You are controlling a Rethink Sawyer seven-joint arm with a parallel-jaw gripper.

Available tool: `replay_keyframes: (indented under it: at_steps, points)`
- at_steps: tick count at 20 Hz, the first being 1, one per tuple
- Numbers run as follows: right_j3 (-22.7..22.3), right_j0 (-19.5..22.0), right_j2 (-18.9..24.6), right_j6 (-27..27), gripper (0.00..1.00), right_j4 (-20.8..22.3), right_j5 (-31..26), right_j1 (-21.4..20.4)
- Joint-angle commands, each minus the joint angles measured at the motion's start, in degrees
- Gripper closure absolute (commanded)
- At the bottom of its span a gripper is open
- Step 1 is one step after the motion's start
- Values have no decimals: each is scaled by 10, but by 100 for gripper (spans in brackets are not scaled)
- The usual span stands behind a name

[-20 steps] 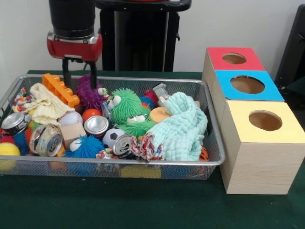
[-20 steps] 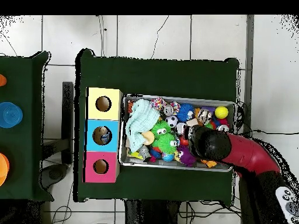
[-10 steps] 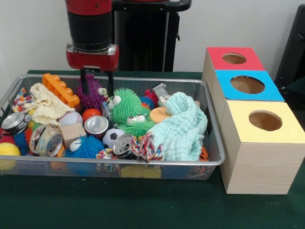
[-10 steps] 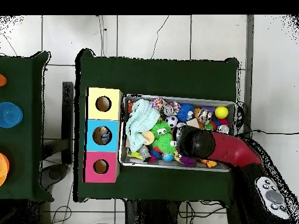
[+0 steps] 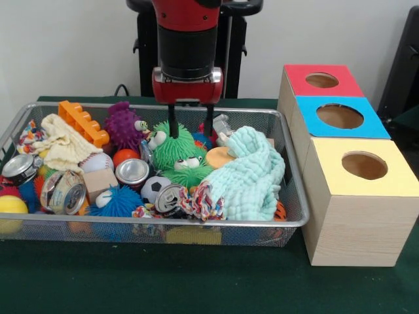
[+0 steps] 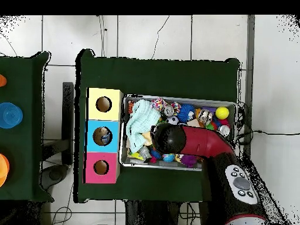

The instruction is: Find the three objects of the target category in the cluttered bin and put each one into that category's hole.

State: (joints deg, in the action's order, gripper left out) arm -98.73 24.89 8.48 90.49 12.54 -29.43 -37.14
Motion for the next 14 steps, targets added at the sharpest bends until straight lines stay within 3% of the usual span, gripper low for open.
replay_keyframes:
  at_steps: [1,5,14]
  points:
    - [23,-8,-44,157,0,-35,26,50]
    - [11,-8,-63,161,0,-50,30,54]
    - [-76,-25,-89,168,0,-75,52,-4]
